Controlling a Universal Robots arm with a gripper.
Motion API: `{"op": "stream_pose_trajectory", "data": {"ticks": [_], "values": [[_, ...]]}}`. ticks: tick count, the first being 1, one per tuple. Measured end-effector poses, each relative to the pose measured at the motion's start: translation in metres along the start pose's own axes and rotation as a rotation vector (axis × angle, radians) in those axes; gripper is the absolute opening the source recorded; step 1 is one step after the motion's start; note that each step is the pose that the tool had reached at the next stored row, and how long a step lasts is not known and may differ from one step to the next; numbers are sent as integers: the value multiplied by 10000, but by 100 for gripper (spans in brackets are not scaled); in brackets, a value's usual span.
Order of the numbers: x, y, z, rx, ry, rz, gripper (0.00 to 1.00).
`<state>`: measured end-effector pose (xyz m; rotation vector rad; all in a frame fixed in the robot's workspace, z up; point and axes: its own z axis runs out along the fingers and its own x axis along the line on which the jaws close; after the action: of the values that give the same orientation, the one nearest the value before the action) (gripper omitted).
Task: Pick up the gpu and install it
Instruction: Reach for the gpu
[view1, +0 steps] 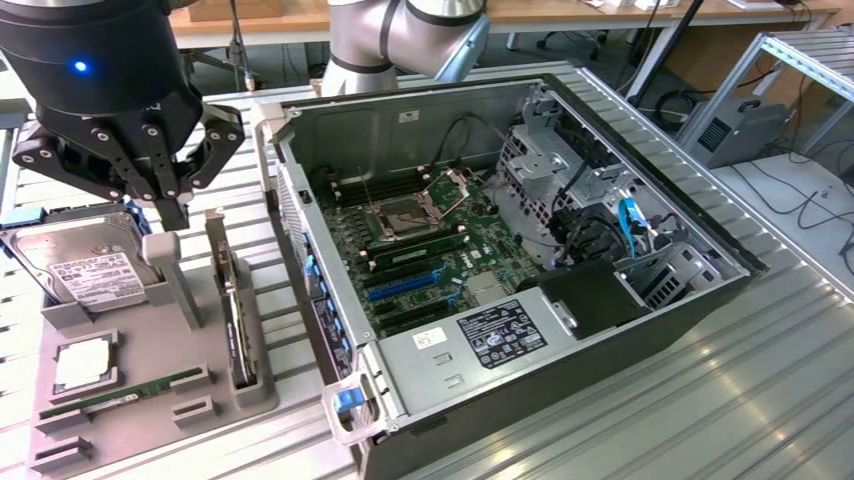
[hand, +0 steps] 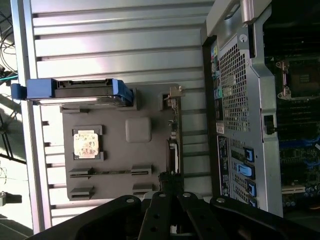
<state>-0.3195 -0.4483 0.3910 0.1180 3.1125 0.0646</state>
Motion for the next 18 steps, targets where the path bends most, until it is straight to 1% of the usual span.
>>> {"op": "stream_pose_trajectory", "data": {"ticks": [18], "values": [[-3,-36,0,0,0,0,11]]}}
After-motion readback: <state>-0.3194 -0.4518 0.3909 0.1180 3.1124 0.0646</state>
